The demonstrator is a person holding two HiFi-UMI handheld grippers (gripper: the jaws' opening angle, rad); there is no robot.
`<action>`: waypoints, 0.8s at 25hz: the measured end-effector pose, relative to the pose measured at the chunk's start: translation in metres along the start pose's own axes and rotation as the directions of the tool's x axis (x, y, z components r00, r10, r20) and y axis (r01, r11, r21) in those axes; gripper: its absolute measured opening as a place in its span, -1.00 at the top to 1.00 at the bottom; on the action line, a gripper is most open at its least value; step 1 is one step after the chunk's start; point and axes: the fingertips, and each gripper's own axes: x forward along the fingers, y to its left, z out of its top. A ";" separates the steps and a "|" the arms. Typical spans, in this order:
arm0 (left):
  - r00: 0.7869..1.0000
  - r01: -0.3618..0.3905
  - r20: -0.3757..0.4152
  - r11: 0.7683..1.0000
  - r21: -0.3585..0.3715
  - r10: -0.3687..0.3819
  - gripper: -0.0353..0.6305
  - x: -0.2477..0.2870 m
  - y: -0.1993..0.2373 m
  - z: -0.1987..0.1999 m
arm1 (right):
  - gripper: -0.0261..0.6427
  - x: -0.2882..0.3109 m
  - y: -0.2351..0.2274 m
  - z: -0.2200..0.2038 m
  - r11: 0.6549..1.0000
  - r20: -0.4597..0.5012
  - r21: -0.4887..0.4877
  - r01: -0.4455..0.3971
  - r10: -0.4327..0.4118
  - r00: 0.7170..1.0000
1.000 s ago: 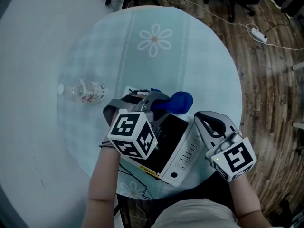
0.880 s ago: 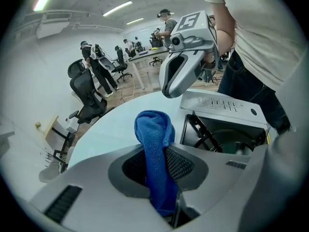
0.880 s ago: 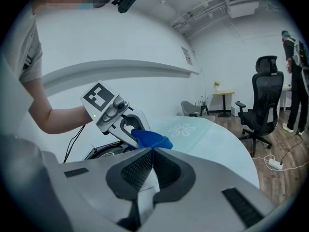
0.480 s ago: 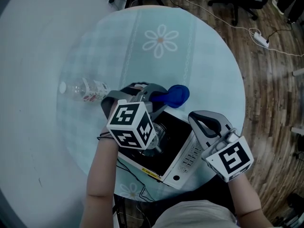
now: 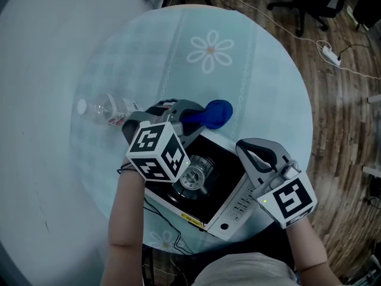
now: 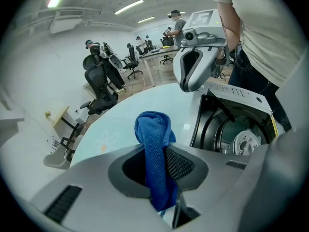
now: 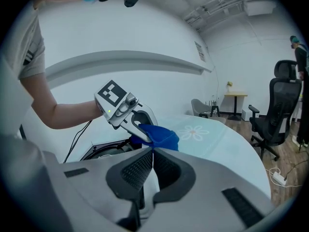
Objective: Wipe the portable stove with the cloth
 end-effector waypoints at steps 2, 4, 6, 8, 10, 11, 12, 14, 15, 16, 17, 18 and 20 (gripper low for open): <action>1.000 -0.013 -0.001 1.000 -0.022 0.013 0.60 -0.003 0.005 -0.006 | 0.85 0.002 0.002 -0.001 1.000 -0.006 0.002 -0.010 0.010 1.000; 1.000 -0.025 0.003 0.999 -0.046 0.025 0.60 -0.005 0.009 -0.012 | 0.85 0.005 0.005 -0.002 1.000 -0.012 0.001 -0.017 0.017 1.000; 0.999 -0.034 0.009 0.997 -0.071 0.035 0.60 -0.006 0.012 -0.016 | 0.85 0.009 0.007 -0.002 1.000 -0.016 -0.001 -0.023 0.023 1.000; 0.999 -0.040 0.018 0.994 -0.098 0.042 0.60 -0.007 0.015 -0.019 | 0.85 0.011 0.008 -0.002 1.000 -0.018 -0.005 -0.028 0.028 0.999; 0.998 -0.049 0.025 0.991 -0.121 0.052 0.60 -0.008 0.017 -0.023 | 0.85 0.014 0.009 -0.001 0.999 -0.022 -0.009 -0.032 0.032 0.999; 0.998 -0.054 0.026 0.990 -0.132 0.058 0.60 -0.009 0.019 -0.025 | 0.85 0.015 0.009 -0.001 0.999 -0.024 -0.012 -0.034 0.033 0.999; 0.997 -0.061 0.027 0.988 -0.141 0.065 0.60 -0.010 0.020 -0.027 | 0.85 0.016 0.009 0.000 0.999 -0.026 -0.016 -0.035 0.034 0.999; 0.997 -0.071 0.031 0.984 -0.161 0.077 0.60 -0.013 0.022 -0.031 | 0.85 0.017 0.009 0.001 0.999 -0.028 -0.022 -0.037 0.036 0.999; 0.996 -0.076 0.035 0.982 -0.171 0.083 0.60 -0.014 0.023 -0.032 | 0.85 0.018 0.010 0.001 0.999 -0.028 -0.024 -0.038 0.038 0.999; 0.995 -0.080 0.039 0.980 -0.180 0.089 0.60 -0.015 0.024 -0.033 | 0.85 0.019 0.010 0.001 0.999 -0.029 -0.025 -0.040 0.039 0.999; 0.994 -0.088 0.041 0.979 -0.186 0.097 0.60 -0.016 0.025 -0.034 | 0.85 0.020 0.011 0.001 0.999 -0.029 -0.028 -0.042 0.041 0.999; 0.993 -0.099 0.037 0.977 -0.190 0.108 0.60 -0.017 0.027 -0.036 | 0.85 0.021 0.012 0.001 0.999 -0.029 -0.030 -0.045 0.044 0.999; 0.992 -0.121 0.023 0.972 -0.201 0.128 0.60 -0.018 0.031 -0.042 | 0.85 0.022 0.014 0.001 0.998 -0.031 -0.033 -0.051 0.050 0.998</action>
